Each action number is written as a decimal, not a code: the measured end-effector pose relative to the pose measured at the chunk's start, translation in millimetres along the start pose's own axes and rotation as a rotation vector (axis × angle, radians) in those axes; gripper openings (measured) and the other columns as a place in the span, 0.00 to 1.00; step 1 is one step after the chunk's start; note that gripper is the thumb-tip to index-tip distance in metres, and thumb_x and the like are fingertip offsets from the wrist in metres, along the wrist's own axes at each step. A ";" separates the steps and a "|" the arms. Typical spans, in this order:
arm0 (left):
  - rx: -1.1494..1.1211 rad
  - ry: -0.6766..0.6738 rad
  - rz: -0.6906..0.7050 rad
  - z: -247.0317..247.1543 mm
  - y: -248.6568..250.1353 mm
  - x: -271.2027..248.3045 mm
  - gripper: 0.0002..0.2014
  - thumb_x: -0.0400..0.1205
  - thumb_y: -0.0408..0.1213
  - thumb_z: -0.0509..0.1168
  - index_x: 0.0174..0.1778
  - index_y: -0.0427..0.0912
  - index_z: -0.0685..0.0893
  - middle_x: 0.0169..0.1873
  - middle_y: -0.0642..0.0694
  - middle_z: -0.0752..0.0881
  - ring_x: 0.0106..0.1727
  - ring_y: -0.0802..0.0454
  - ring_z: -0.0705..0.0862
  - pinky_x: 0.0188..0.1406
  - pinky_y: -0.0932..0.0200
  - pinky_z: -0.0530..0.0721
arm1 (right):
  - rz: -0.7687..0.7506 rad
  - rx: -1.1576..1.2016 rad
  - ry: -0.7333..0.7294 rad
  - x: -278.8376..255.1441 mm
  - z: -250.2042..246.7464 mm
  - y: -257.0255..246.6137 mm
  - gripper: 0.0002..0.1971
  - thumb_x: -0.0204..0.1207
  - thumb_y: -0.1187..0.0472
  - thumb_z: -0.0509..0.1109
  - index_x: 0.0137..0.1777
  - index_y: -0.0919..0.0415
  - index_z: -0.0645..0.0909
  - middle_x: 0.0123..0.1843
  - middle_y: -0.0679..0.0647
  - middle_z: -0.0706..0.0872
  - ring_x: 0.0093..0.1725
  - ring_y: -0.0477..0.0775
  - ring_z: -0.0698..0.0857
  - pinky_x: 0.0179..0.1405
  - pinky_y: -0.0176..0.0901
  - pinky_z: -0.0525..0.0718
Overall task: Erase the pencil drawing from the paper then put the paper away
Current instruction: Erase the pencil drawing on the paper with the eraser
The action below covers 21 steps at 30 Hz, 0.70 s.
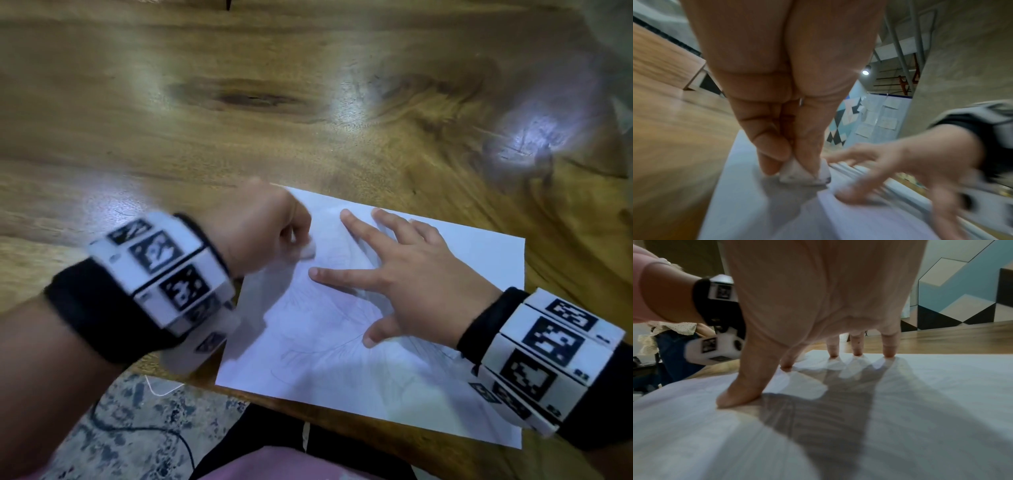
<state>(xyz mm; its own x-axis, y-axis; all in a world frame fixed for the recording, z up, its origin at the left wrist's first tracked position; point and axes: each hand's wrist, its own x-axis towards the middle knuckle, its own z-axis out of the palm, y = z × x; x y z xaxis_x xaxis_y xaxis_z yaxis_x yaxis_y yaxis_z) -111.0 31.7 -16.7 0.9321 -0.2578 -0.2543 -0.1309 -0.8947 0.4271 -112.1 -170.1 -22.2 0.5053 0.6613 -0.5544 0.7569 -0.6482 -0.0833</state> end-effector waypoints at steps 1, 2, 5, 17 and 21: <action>-0.003 -0.038 0.013 2.9 0.1 -9.1 0.08 0.71 0.45 0.71 0.33 0.44 0.87 0.27 0.48 0.83 0.33 0.47 0.79 0.25 0.63 0.66 | -0.001 0.001 0.003 0.0 0.2 0.2 0.45 0.64 0.30 0.68 0.70 0.16 0.37 0.81 0.50 0.24 0.81 0.61 0.32 0.78 0.63 0.42; -0.023 -0.065 0.018 5.1 -0.3 -14.5 0.07 0.70 0.44 0.71 0.33 0.44 0.87 0.28 0.47 0.84 0.34 0.46 0.80 0.26 0.64 0.66 | -0.002 0.003 0.003 -0.2 0.4 0.1 0.44 0.64 0.31 0.68 0.70 0.16 0.38 0.81 0.50 0.23 0.81 0.61 0.32 0.78 0.63 0.42; -0.063 -0.042 -0.009 1.3 0.5 -7.5 0.06 0.69 0.42 0.73 0.39 0.46 0.89 0.33 0.45 0.87 0.38 0.47 0.82 0.32 0.61 0.66 | -0.001 0.016 0.001 -0.5 0.4 -0.4 0.44 0.64 0.31 0.68 0.70 0.15 0.38 0.81 0.49 0.23 0.81 0.61 0.32 0.78 0.63 0.42; -0.072 0.084 0.001 12.0 2.1 -26.5 0.13 0.69 0.42 0.72 0.22 0.42 0.81 0.20 0.53 0.67 0.23 0.58 0.67 0.23 0.68 0.59 | 0.004 0.099 0.043 -1.1 1.3 0.1 0.47 0.61 0.33 0.72 0.73 0.19 0.44 0.83 0.46 0.30 0.82 0.57 0.35 0.77 0.59 0.43; -0.054 0.078 -0.032 13.2 4.1 -25.6 0.09 0.70 0.35 0.71 0.23 0.41 0.82 0.21 0.53 0.67 0.28 0.48 0.71 0.25 0.65 0.62 | 0.133 0.294 0.138 1.4 0.5 8.6 0.53 0.59 0.37 0.77 0.81 0.38 0.49 0.84 0.39 0.42 0.80 0.46 0.47 0.75 0.45 0.48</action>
<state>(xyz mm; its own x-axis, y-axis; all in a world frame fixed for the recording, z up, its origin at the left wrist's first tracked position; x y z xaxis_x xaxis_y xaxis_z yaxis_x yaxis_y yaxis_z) -139.9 29.8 -19.8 0.9592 -0.1984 -0.2012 -0.0842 -0.8805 0.4664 -105.1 -174.9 -24.1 0.6580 0.5957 -0.4606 0.5391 -0.7998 -0.2641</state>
